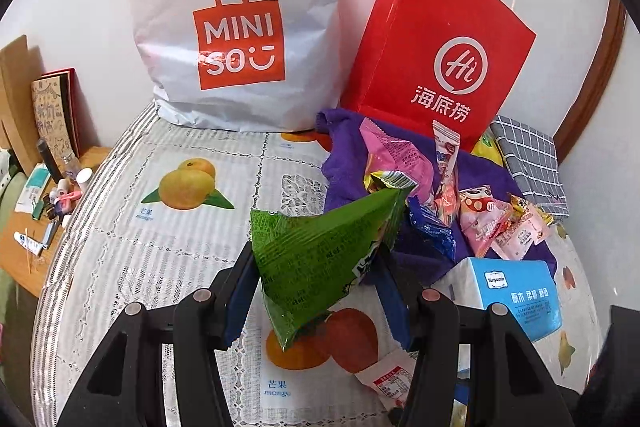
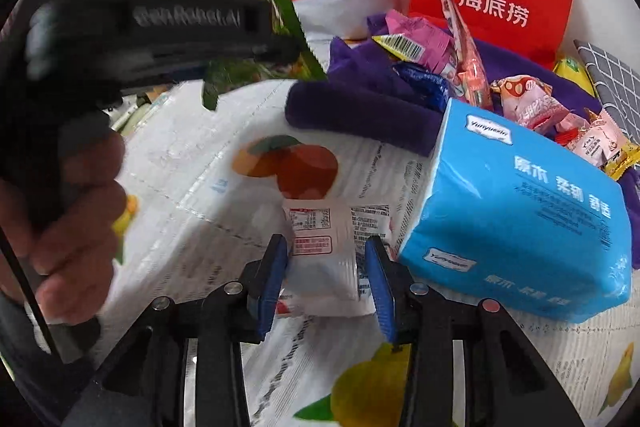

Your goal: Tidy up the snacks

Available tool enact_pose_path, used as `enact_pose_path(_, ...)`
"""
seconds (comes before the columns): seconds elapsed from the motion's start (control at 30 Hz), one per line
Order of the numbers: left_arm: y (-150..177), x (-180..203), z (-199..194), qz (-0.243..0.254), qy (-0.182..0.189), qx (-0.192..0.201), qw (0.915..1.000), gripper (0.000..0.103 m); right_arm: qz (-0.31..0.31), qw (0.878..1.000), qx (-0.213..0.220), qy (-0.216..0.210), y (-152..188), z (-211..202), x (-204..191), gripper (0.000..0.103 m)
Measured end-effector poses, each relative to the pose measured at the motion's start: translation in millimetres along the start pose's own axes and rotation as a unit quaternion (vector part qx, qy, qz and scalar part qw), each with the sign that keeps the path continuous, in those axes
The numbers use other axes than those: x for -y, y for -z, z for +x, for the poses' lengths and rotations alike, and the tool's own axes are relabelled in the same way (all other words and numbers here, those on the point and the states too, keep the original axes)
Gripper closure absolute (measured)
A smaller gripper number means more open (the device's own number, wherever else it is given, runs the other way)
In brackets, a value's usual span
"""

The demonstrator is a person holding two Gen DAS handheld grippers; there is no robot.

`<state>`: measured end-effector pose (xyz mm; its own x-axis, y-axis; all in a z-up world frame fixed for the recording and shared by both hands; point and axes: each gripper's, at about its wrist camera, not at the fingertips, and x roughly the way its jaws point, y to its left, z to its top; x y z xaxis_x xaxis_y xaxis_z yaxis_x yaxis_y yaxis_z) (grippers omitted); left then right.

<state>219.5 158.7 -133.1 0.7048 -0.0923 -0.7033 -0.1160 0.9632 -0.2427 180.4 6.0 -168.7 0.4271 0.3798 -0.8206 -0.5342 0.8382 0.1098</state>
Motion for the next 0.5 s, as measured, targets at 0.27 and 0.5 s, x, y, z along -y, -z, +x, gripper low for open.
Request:
enact_pose_path(0.27, 1, 5, -2, 0.007, 0.005, 0.001, 1.0, 0.049, -0.016, 1.0, 0.001, -0.014, 33, -34, 1, 0.072)
enact_pose_path(0.5, 2, 8, -1, 0.007, 0.008, -0.004, 0.9999, 0.049, 0.05, 0.997, 0.019, 0.06, 78, -81, 52, 0.072)
